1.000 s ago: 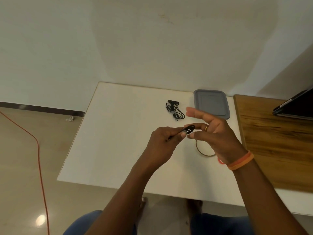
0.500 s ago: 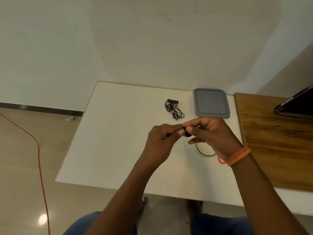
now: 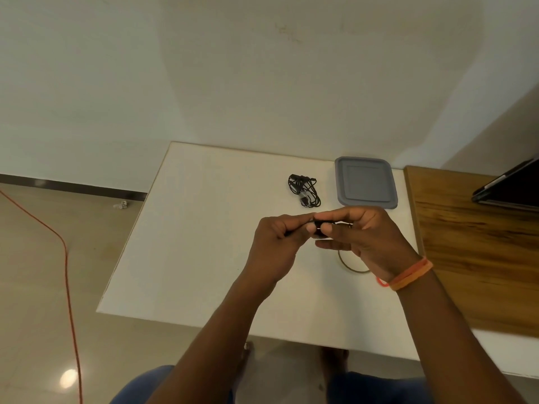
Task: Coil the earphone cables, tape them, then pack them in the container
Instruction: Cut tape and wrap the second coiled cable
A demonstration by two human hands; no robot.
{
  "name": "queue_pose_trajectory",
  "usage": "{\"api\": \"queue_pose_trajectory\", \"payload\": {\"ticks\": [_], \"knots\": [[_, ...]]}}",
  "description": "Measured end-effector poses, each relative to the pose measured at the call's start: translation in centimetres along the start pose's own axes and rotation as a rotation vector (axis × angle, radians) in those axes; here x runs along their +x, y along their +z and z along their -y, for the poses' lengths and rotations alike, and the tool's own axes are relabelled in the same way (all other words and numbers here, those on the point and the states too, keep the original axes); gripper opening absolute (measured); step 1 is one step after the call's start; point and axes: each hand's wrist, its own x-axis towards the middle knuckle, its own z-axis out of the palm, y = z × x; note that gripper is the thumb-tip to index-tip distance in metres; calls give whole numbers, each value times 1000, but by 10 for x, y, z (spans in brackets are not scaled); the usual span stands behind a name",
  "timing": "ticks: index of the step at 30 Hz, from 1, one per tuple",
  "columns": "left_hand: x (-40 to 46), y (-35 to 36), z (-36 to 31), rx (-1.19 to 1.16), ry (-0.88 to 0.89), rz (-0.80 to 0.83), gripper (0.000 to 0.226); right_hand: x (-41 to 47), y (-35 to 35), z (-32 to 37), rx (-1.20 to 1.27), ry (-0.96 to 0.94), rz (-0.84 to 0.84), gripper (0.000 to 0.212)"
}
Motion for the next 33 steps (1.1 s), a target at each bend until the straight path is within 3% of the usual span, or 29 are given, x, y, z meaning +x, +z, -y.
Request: {"api": "queue_pose_trajectory", "payload": {"ticks": [8, 20, 27, 33], "knots": [[1, 1, 0, 60, 29, -26, 24, 2, 1, -3, 75, 41, -32, 29], [2, 2, -2, 44, 53, -55, 17, 8, 6, -8, -122, -206, -136, 20], [2, -4, -10, -100, -150, -71, 22, 10, 6, -10, -339, -350, -86, 23], [2, -7, -13, -132, -196, -89, 20, 10, 8, -10, -432, -407, -66, 17]]}}
